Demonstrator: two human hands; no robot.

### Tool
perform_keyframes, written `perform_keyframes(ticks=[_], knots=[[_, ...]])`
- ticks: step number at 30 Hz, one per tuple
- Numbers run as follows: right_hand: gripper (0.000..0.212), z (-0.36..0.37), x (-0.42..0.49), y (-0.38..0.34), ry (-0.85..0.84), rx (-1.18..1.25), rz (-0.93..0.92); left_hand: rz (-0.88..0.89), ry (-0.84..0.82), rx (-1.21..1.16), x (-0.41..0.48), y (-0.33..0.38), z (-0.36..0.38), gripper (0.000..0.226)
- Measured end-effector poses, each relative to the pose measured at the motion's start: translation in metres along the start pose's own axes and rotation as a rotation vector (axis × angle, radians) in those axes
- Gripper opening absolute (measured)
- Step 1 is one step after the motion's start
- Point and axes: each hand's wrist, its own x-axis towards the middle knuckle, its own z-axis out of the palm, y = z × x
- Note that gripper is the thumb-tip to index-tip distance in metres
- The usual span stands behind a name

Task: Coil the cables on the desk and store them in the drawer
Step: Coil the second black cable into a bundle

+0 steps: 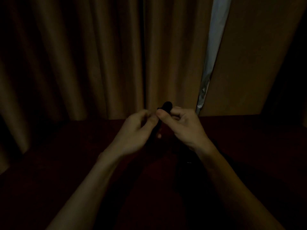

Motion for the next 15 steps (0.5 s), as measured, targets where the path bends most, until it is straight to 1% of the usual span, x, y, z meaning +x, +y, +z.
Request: perform_keyframes(ticks=[1, 3, 5, 6, 8, 10, 12, 13, 15], knots=[[0.029, 0.002, 0.0, 0.001, 0.036, -0.05, -0.007, 0.078, 0.037, 0.129, 0.001, -0.002, 0.0, 0.021], [0.035, 0.005, 0.001, 0.004, 0.106, -0.14, -0.025, 0.221, 0.008, 0.362, 0.002, -0.004, 0.006, 0.027], [0.044, 0.006, 0.0, 0.004, 0.139, -0.203, -0.032, 0.321, 0.016, 0.487, 0.001, -0.007, 0.013, 0.034], [0.047, 0.006, 0.0, 0.004, 0.139, -0.222, -0.029, 0.337, 0.032, 0.494, 0.001, -0.008, 0.015, 0.035], [0.048, 0.006, -0.002, 0.0, 0.113, -0.18, -0.005, 0.334, 0.048, 0.455, 0.0, -0.008, 0.015, 0.041], [0.041, 0.006, -0.002, -0.005, 0.048, -0.093, 0.069, 0.355, 0.063, 0.416, 0.001, -0.007, 0.013, 0.04], [0.031, 0.006, -0.001, -0.005, -0.072, 0.011, 0.231, 0.361, 0.107, 0.384, 0.002, -0.006, 0.011, 0.025], [0.03, 0.006, -0.001, -0.003, -0.139, 0.082, 0.331, 0.336, 0.115, 0.36, 0.002, -0.007, 0.009, 0.019], [0.035, 0.003, -0.002, 0.002, -0.237, 0.185, 0.454, 0.262, 0.102, 0.316, 0.002, -0.009, 0.007, 0.02]])
